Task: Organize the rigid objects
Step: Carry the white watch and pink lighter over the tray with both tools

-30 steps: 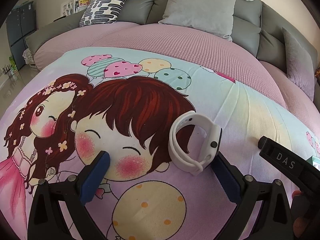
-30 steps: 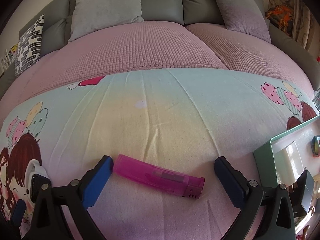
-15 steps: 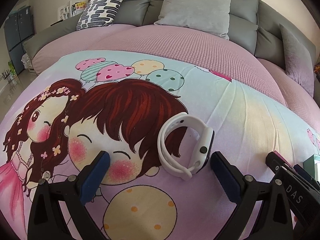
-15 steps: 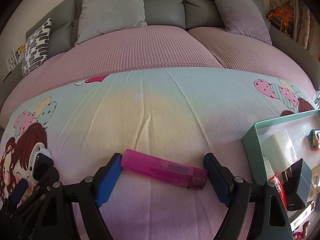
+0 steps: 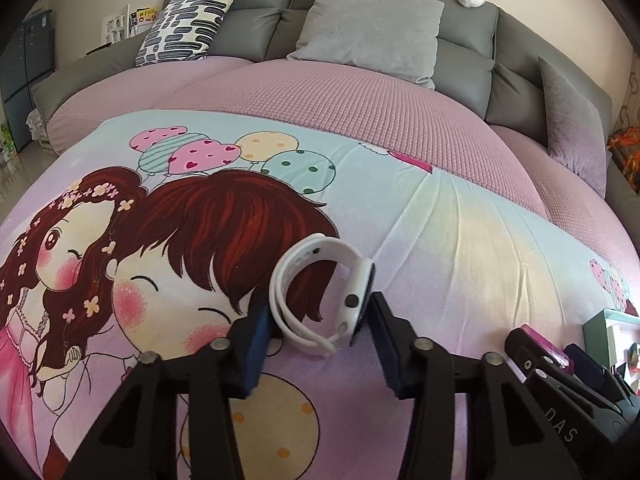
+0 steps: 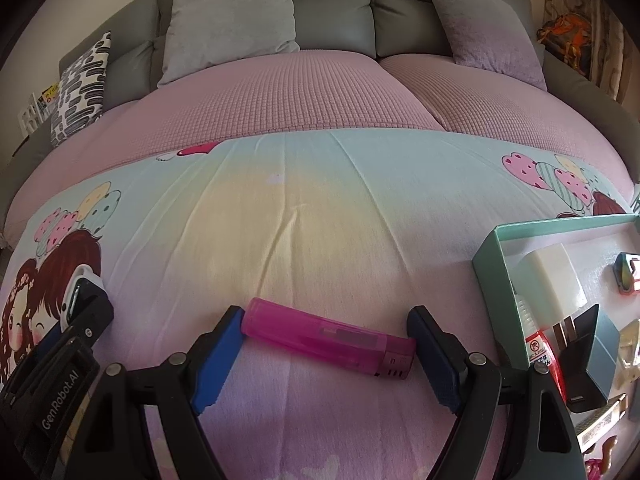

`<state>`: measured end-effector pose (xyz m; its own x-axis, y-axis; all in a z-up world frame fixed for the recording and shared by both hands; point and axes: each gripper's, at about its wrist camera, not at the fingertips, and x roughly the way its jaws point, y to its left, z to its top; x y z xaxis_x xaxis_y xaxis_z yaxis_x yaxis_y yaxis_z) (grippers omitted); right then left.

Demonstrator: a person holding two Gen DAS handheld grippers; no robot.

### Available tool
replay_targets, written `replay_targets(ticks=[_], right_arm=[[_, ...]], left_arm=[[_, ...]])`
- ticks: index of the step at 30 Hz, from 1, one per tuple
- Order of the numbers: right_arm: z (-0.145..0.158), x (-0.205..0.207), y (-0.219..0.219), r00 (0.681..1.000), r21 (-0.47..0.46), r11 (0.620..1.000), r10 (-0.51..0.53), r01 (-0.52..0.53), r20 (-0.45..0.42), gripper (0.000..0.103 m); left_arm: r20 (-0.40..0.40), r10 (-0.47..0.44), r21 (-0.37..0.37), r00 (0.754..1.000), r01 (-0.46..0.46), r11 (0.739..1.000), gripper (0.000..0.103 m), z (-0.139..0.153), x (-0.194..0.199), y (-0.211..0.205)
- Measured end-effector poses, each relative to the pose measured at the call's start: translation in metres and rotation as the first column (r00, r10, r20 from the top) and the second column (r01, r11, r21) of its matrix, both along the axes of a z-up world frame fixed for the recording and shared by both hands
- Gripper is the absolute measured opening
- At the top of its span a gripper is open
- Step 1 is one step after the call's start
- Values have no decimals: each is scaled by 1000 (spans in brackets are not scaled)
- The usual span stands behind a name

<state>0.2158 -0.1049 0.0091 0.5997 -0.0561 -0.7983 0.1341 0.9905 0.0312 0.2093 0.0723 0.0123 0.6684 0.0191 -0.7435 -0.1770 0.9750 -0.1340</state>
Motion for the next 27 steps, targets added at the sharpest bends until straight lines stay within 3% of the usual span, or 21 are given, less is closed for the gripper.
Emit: replay_targets(ticks=[16, 23, 27], right_arm=[[11, -19, -7, 1000, 27, 1000, 8, -9, 27, 84], [29, -45, -35, 998, 82, 996, -38, 33, 58, 84], [46, -66, -47, 996, 121, 992, -51, 41, 78, 84]], left_arm=[[85, -48, -90, 995, 56, 994, 48, 14, -8, -1], [146, -65, -103, 987, 81, 991, 48, 38, -18, -4], [199, -125, -108, 972, 148, 983, 48, 59, -27, -19]])
